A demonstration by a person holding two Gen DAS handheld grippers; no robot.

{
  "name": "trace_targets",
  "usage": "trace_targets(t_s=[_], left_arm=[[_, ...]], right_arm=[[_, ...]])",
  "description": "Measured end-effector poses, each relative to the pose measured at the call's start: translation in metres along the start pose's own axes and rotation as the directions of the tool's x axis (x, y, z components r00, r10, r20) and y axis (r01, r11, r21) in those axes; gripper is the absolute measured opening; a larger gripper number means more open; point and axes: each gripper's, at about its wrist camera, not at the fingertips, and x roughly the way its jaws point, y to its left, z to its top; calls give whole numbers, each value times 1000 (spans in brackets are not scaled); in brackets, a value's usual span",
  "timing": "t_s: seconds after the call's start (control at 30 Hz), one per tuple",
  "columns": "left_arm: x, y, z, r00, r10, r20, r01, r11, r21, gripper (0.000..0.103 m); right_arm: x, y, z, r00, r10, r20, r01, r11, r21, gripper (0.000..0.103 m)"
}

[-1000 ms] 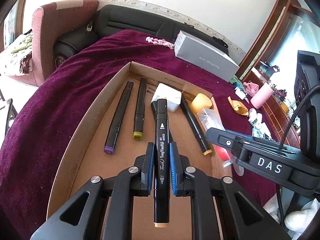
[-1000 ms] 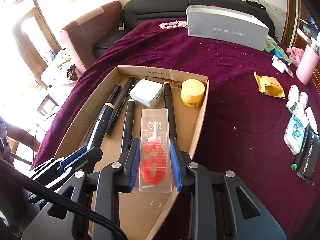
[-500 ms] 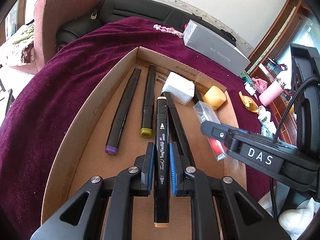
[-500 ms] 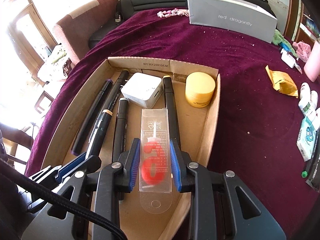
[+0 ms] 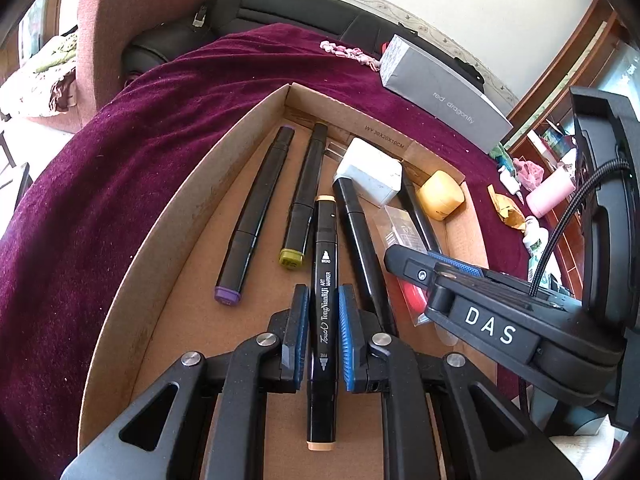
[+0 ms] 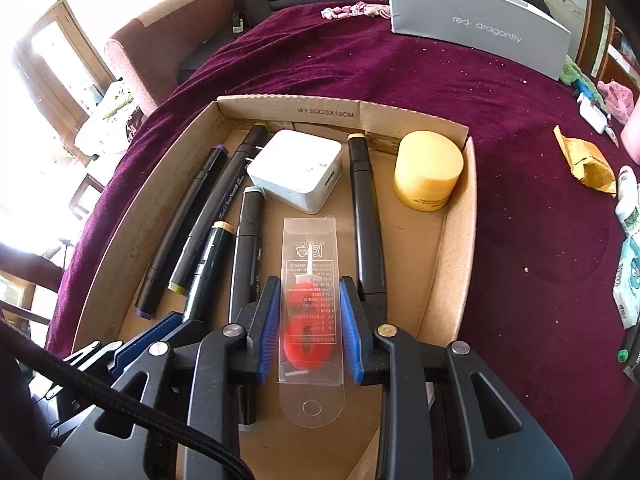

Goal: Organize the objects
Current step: 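Lower the marker and candle package into the tray and open both grippers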

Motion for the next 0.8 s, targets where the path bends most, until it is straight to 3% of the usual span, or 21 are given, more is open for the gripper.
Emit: trace_targets(t_s=[0.17,0.23,0.33,0.4,0.57,0.8], left_arm=[[0,0,0,999,-33,0,33,999,-5,22],[-1,-2,0,999,-45,0,45,999,4,36],[-3,-4,1,998,-55,2,55,998,7,54],[-4,-3,2,998,-59,5,59,998,-4,59],[-6,-3,1,999,-53,10,53,999,-7,59],[-27,-9,1,996,-49,74,49,999,1,59]], right_arm=[[0,0,0,1000,-6,5,6,1000,3,27],[0,0,0,1000,-7,6,7,1000,5,30],[-2,-2,0,1000,5,14,-6,1000,22,44],[-6,-3,0,1000,15,27,-16,999,30,46],[-18,-1,0,997,41,65,-42,999,22,46],[-42,0,-6,991,65,121,-69,997,23,49]])
